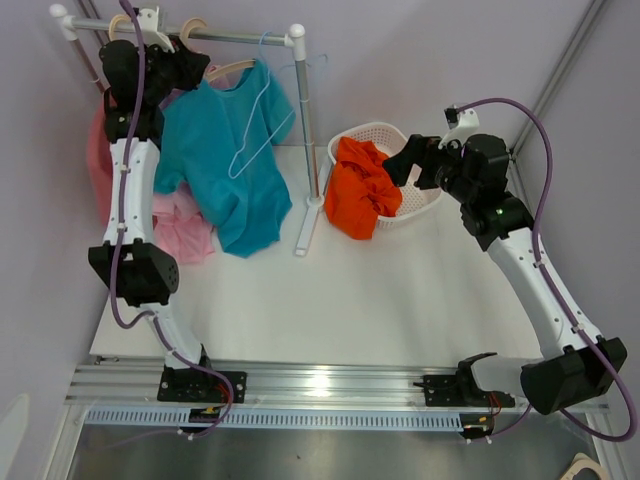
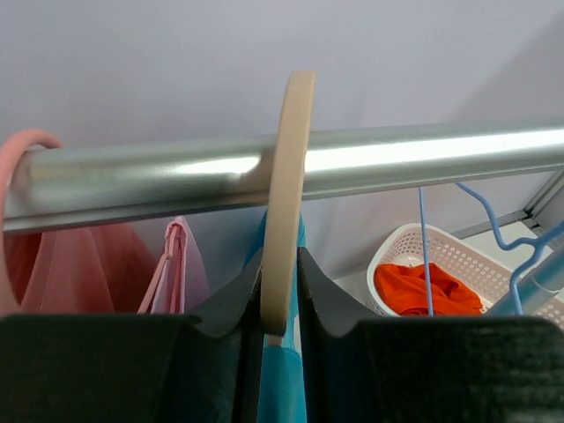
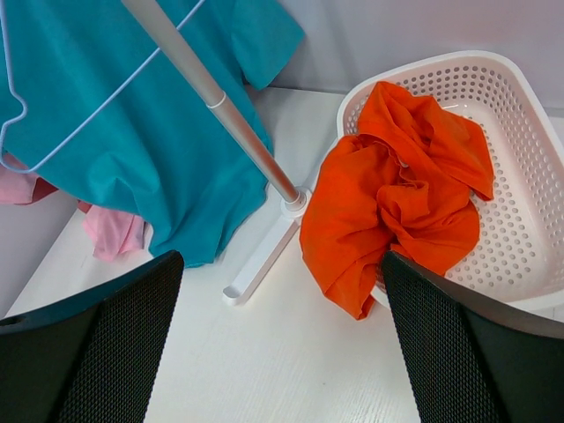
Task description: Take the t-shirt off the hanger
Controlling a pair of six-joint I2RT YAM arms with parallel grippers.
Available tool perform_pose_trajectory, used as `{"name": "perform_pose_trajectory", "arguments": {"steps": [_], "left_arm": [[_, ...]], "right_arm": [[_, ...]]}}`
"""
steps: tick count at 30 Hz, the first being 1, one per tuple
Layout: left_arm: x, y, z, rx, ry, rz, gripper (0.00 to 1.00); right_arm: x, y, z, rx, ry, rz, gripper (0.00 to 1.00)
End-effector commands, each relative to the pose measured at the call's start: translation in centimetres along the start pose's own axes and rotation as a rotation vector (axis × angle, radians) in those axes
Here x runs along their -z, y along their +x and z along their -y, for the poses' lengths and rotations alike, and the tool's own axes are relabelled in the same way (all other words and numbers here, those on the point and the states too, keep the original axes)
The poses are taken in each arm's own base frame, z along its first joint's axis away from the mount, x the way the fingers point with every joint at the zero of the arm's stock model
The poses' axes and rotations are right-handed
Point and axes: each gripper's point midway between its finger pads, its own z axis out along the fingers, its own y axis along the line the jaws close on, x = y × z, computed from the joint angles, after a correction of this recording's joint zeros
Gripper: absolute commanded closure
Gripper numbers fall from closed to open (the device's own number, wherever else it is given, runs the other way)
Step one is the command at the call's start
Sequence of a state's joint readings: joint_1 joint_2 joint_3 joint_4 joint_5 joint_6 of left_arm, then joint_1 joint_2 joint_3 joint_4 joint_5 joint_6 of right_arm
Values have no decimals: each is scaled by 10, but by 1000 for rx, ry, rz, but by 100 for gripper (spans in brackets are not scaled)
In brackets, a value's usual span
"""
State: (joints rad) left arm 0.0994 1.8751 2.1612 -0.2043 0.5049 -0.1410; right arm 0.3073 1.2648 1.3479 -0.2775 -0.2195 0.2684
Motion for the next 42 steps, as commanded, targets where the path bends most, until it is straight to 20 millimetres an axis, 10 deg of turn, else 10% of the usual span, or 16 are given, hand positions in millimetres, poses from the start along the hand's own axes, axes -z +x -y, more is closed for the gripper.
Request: {"name": "perform_pose_trajectory", "arguments": {"steps": [1, 7, 23, 36, 42], "left_arm": [[-3, -22, 11, -25, 59, 48, 78], [-7, -23, 10, -24, 65, 55, 99], [47, -119, 47, -109, -121, 234, 99], [143, -29, 37, 118, -810, 82, 99], [193, 8, 48, 90, -984, 58, 99]], "right_arm": [[1, -23, -9, 25, -36, 57, 1], [1, -23, -11, 21, -48, 60, 0], [1, -16, -15, -5, -67, 41, 1], [-9, 17, -97, 73, -255, -45, 1], [33, 58, -193, 213, -589, -124, 1]]}}
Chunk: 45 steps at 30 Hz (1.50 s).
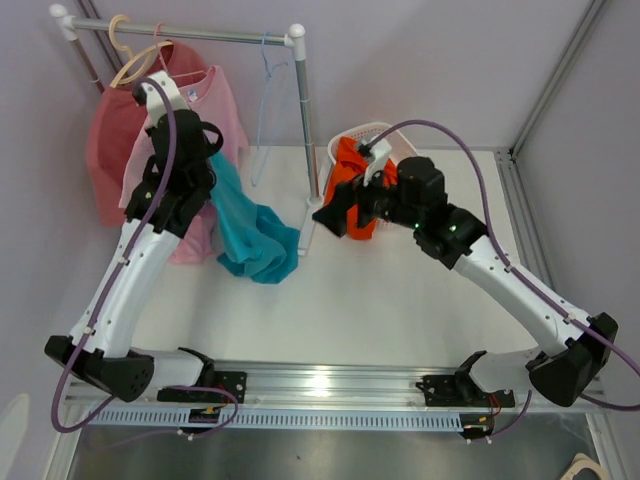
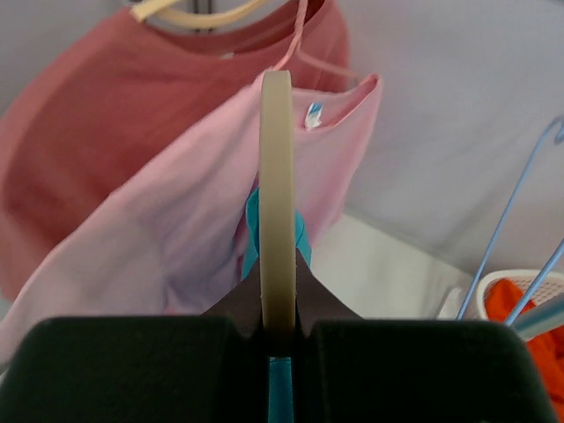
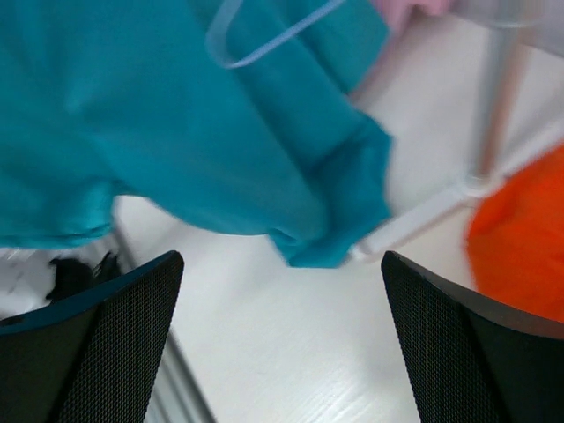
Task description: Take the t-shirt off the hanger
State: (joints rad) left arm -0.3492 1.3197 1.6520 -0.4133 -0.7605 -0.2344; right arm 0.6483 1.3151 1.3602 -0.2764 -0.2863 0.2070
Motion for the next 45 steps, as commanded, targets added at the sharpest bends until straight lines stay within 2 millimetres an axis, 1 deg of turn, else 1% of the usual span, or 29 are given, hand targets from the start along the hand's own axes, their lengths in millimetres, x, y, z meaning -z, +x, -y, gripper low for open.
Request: {"name": "perform_pose_trajectory", "arguments": {"steps": [1, 2, 3, 5, 6, 7, 9, 15, 18, 21, 22, 24, 25, 26, 27, 28, 31, 32, 33, 35, 36, 37, 38, 39, 40, 42, 43, 44, 45], "left_arm": [[28, -4, -31, 36, -167, 49, 99], [32, 0, -36, 38, -200, 46, 99], [36, 4, -35, 37, -199, 35, 99], [40, 16, -37, 31, -204, 6, 99], [44, 18, -37, 29, -203, 5, 99], [45, 23, -36, 19, -200, -1, 99], [48, 23, -34, 20, -192, 9, 99], [48, 19, -27, -13, -199, 22, 99], [49, 19, -24, -8, -189, 23, 99], [50, 17, -23, -10, -184, 28, 99], [49, 17, -23, -11, -184, 27, 99], [50, 18, -22, -2, -176, 25, 99], [51, 20, -21, 3, -169, 20, 99], [52, 21, -19, 26, -148, 13, 100], [52, 22, -17, 33, -138, 10, 99], [51, 23, -15, 33, -129, 12, 99], [46, 18, -11, 12, -139, 31, 99], [43, 11, -8, 8, -136, 54, 99], [37, 12, -3, -4, -132, 58, 99], [32, -1, 3, 9, -126, 79, 99], [22, 6, 8, -14, -128, 69, 99], [19, -5, 11, -5, -130, 84, 99], [14, -6, 12, -9, -134, 86, 99], [4, -1, 15, -25, -147, 80, 99], [0, -6, 18, -17, -139, 86, 99], [-9, -10, 17, -18, -145, 90, 99], [-11, -20, 20, 4, -138, 100, 99], [-12, -22, 20, 4, -138, 100, 99], [-13, -26, 20, 5, -134, 106, 99]], "right_arm": [[14, -4, -79, 139, -258, 24, 0], [18, 4, -103, 151, -333, 13, 0], [21, 6, -120, 154, -399, 13, 1], [24, 14, -141, 147, -476, 0, 1], [25, 22, -159, 154, -525, -17, 1], [25, 24, -167, 165, -538, -12, 1], [24, 28, -185, 178, -575, -6, 1], [21, 28, -209, 180, -627, -10, 1], [7, 34, -214, 173, -626, -27, 1], [-8, 36, -220, 172, -625, -26, 10], [-11, 34, -220, 168, -620, -20, 16], [-18, 35, -223, 172, -622, -7, 18], [-21, 34, -222, 172, -612, -2, 34], [-22, 33, -222, 173, -605, 6, 53], [-26, 33, -221, 169, -591, 7, 80], [-25, 34, -220, 163, -584, -1, 100], [-12, 46, -221, 175, -553, -43, 100], [-6, 50, -222, 177, -541, -50, 100], [8, 59, -223, 172, -536, -77, 100], [19, 66, -221, 159, -506, -91, 100], [36, 73, -228, 144, -526, -108, 100], [43, 77, -229, 137, -518, -113, 100], [51, 84, -233, 133, -524, -127, 100], [58, 101, -234, 134, -524, -170, 100], [76, 109, -249, 123, -562, -183, 100], [83, 125, -255, 93, -561, -193, 100], [86, 163, -253, 54, -556, -269, 100], [83, 181, -252, 29, -555, -298, 100], [77, 191, -256, -11, -571, -288, 100]]}}
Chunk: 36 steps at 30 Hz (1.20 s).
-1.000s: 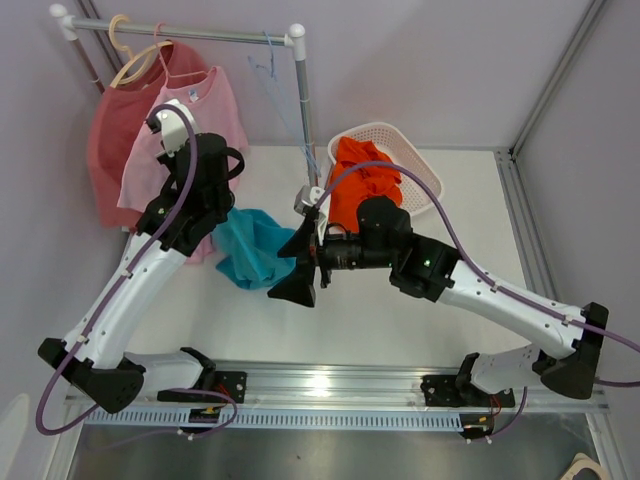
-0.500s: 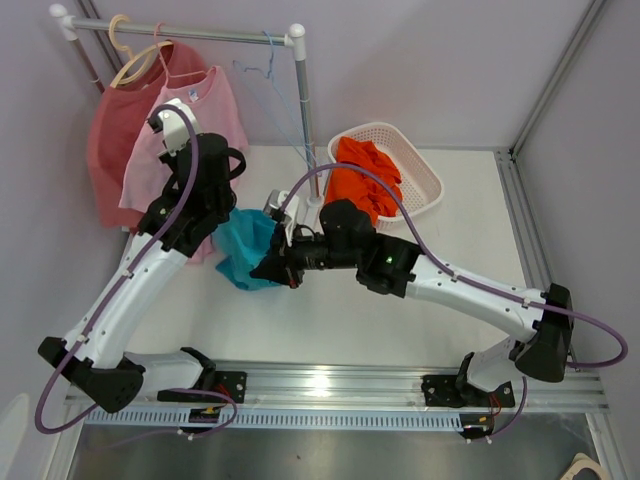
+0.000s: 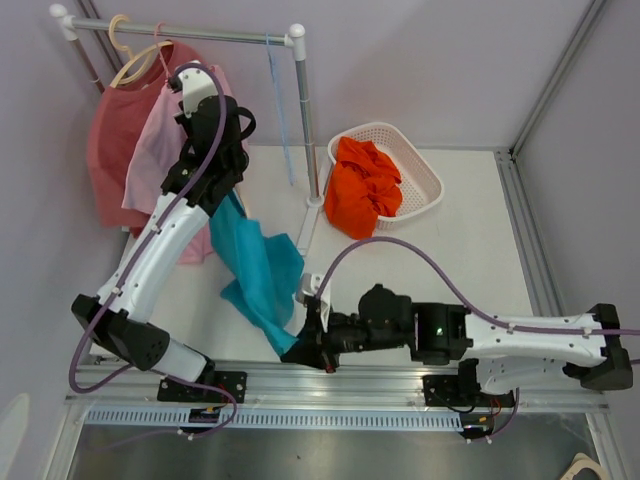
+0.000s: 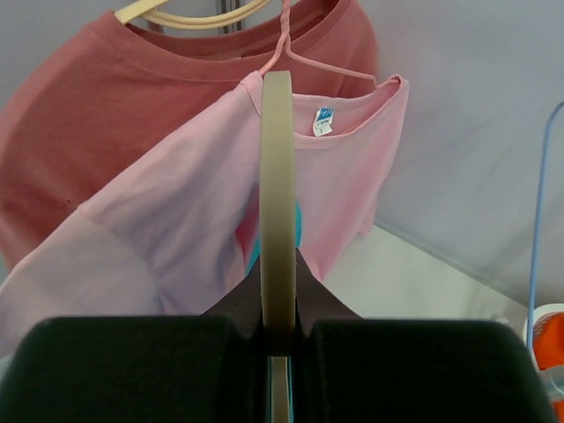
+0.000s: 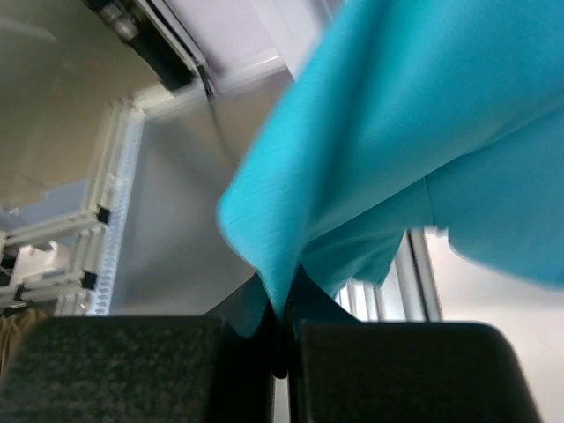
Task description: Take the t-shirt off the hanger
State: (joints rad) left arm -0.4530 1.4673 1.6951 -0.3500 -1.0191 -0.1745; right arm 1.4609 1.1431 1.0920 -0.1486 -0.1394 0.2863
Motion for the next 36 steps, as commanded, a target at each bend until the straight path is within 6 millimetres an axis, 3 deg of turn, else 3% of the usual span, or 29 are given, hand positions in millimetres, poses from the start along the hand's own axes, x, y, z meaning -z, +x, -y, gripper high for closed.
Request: {"name": "perform_pose_trajectory", "arguments": {"steps": [1, 2, 3, 4, 5, 7, 8, 9, 10, 11, 12, 13, 14, 15, 16, 18, 21, 24, 27, 30, 32, 33, 35, 36], "left_arm": [[1, -63, -9, 112, 15, 106, 99], [2, -70, -11, 112, 12, 121, 99], [0, -76, -14, 115, 5, 131, 99], [6, -95, -21, 145, 13, 137, 99], [5, -93, -16, 133, 42, 114, 99], [21, -94, -23, 144, 81, 47, 99], [34, -94, -26, 168, 139, 10, 99], [48, -90, -27, 179, 187, -22, 99], [56, -68, -25, 177, 219, -82, 99], [86, -69, -37, 202, 302, -109, 99], [100, -64, -42, 215, 345, -131, 99], [107, -29, -38, 182, 380, -206, 99], [121, -21, -42, 192, 433, -241, 99], [151, -27, -50, 245, 566, -257, 99], [160, 3, -49, 215, 601, -327, 99], [187, 23, -65, 184, 669, -391, 99], [212, 58, -116, 146, 647, -471, 99], [241, 64, -159, 162, 699, -490, 99], [266, 60, -179, 182, 780, -503, 99], [277, 45, -196, 219, 820, -447, 99], [263, 48, -207, 196, 741, -400, 99], [257, 56, -207, 165, 712, -406, 99], [250, 56, -207, 155, 681, -389, 99], [244, 61, -205, 136, 655, -387, 99]], "right_arm": [[-22, 85, 19, -171, 45, -118, 100], [-34, 105, 22, -215, 44, -145, 100], [-43, 110, 23, -224, 33, -134, 100], [-48, 122, 28, -233, 48, -155, 100], [-56, 135, 37, -226, 77, -185, 100], [-63, 132, 54, -197, 135, -179, 100], [-68, 118, 60, -169, 141, -152, 100], [-70, 104, 80, -169, 167, -127, 100], [-71, 91, 90, -163, 178, -102, 100], [-72, 62, 110, -146, 201, -56, 100], [-72, 47, 123, -136, 224, -32, 100], [-72, 35, 130, -129, 226, -18, 100], [-71, 25, 139, -120, 245, -10, 100], [-72, 1, 144, -89, 251, 27, 100], [-71, -6, 160, -86, 278, 34, 100], [-73, -13, 175, -85, 300, 28, 100], [-80, -19, 199, -90, 322, 24, 100], [-89, -15, 222, -107, 343, 23, 100], [-90, -20, 242, -121, 371, 33, 100], [-75, -48, 245, -104, 405, 79, 100], [-58, -60, 240, -102, 458, 71, 100], [-39, -79, 232, -82, 492, 115, 100], [-12, -88, 223, -72, 547, 129, 100], [12, -104, 208, -52, 564, 174, 100]]}}
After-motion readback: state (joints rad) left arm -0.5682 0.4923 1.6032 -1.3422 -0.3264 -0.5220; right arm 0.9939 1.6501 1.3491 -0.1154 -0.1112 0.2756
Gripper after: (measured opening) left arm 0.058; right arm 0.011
